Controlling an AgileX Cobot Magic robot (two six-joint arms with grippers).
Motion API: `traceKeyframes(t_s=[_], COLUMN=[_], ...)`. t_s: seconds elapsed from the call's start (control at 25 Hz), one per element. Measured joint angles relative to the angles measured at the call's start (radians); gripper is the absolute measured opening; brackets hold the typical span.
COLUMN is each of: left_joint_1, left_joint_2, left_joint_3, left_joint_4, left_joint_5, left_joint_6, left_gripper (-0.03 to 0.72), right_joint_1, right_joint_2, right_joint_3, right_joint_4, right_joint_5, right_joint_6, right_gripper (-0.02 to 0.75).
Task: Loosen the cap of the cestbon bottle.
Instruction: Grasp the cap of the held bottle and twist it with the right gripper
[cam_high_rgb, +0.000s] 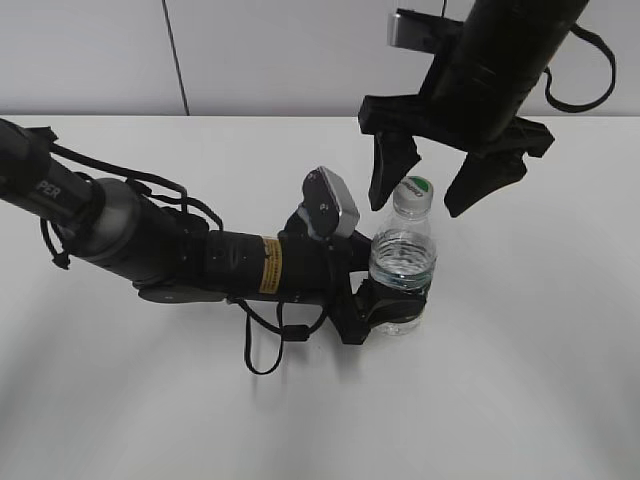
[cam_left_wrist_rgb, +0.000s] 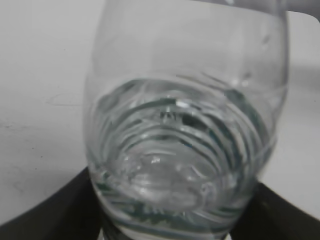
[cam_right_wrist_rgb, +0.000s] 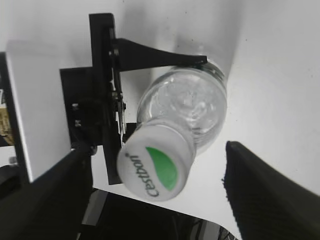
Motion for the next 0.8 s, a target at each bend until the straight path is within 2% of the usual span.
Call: traceKeyframes(t_s=[0.2, 0.8], left_joint_1=[0.000, 0.000], left_joint_2=[0.000, 0.000], left_joint_3=[0.000, 0.000], left_joint_4=[0.000, 0.000], left_joint_5=[0.000, 0.001], left_joint_6=[0.000, 0.000], left_gripper=[0.513, 0.513], right_joint_1=[0.000, 0.000], right_joint_2=[0.001, 0.001], right_joint_3=[0.009, 0.009], right_joint_4=[0.000, -0.004], right_joint_5=[-0.015, -0.038], right_joint_6=[-0.001, -0.067], right_gripper=[0.566, 0.321])
